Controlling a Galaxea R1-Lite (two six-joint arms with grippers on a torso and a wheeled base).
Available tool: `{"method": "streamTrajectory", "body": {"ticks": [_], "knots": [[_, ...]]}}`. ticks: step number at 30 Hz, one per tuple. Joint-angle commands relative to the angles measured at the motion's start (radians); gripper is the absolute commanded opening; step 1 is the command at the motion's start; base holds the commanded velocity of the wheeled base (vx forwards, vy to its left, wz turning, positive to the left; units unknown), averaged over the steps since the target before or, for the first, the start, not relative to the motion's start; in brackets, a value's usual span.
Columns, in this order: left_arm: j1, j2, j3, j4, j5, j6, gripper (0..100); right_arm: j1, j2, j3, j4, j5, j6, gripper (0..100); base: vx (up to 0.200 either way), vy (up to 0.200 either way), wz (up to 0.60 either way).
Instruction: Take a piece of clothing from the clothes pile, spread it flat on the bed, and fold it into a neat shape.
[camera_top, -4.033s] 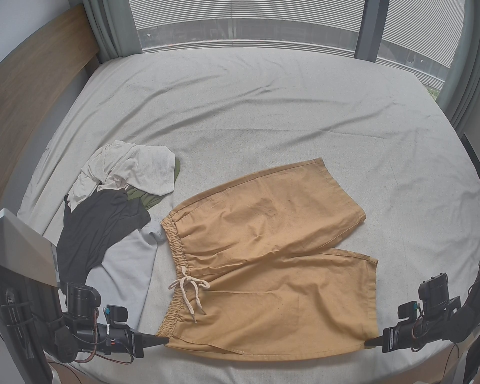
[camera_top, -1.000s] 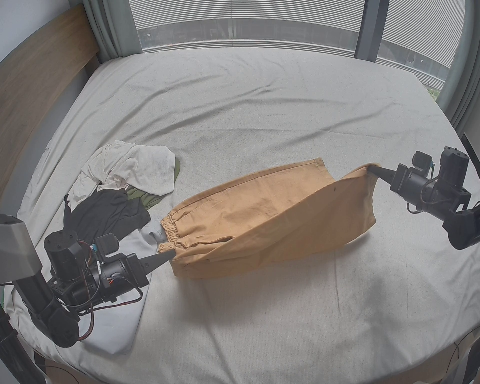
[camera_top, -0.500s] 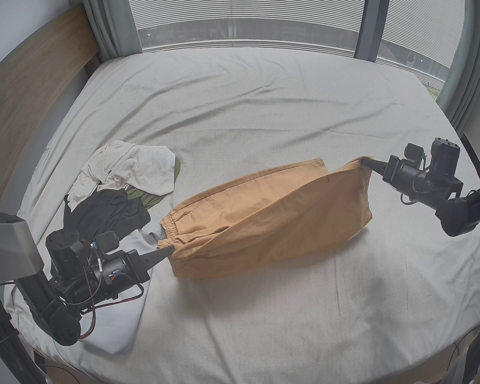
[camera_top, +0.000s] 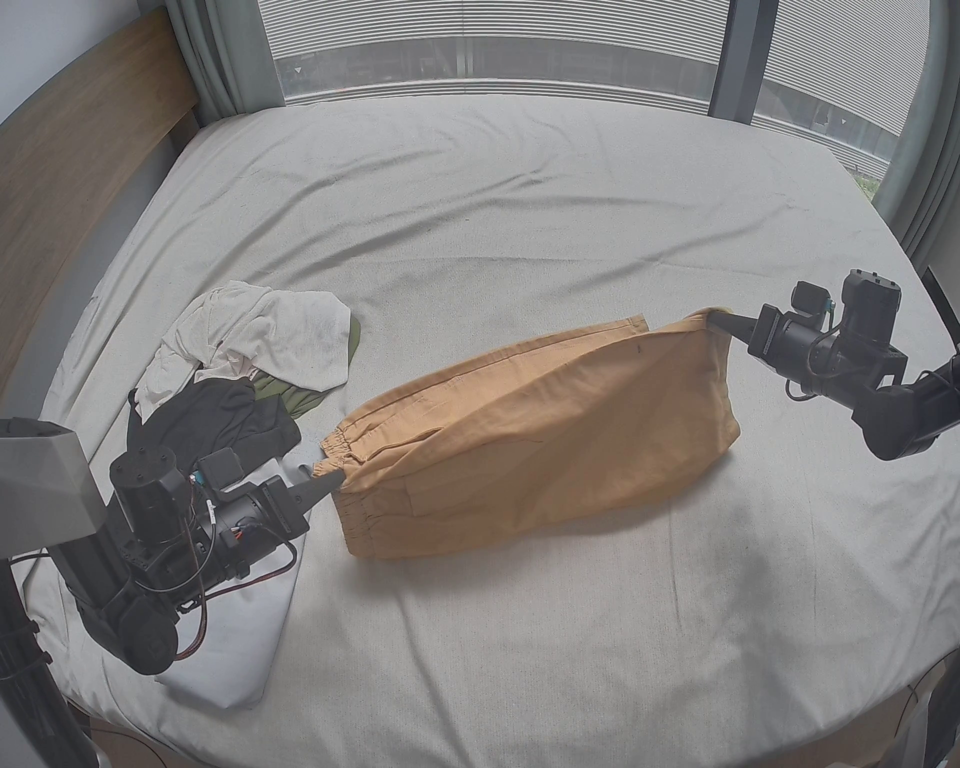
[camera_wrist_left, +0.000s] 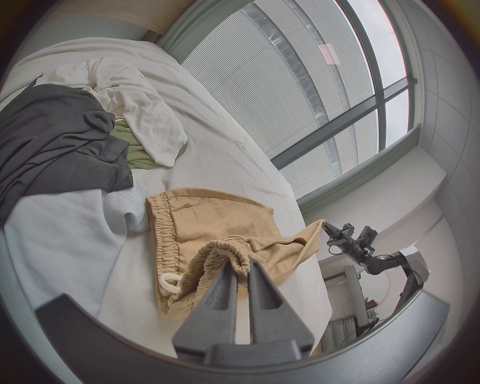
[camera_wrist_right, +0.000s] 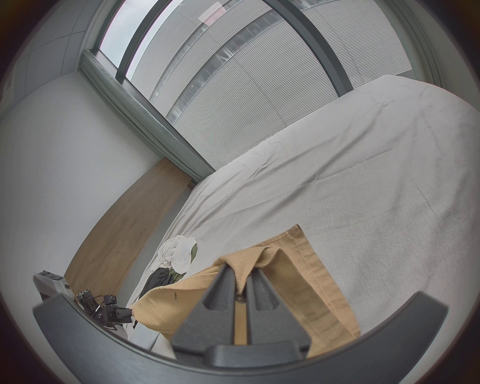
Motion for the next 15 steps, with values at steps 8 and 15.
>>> {"method": "streamTrajectory", "body": {"ticks": [8,15], "knots": [[0.000,0.070,-0.081,-0.001,0.071,-0.014,0,0.001,0.074,-0.065,-0.001,0.001,0.000,0,0.000,0.000,0.00],[0.006,0.086,-0.112,-0.002,0.098,-0.018,0,0.001,0.111,-0.109,-0.001,0.001,0.000,0,0.000,0.000,0.00]]}}
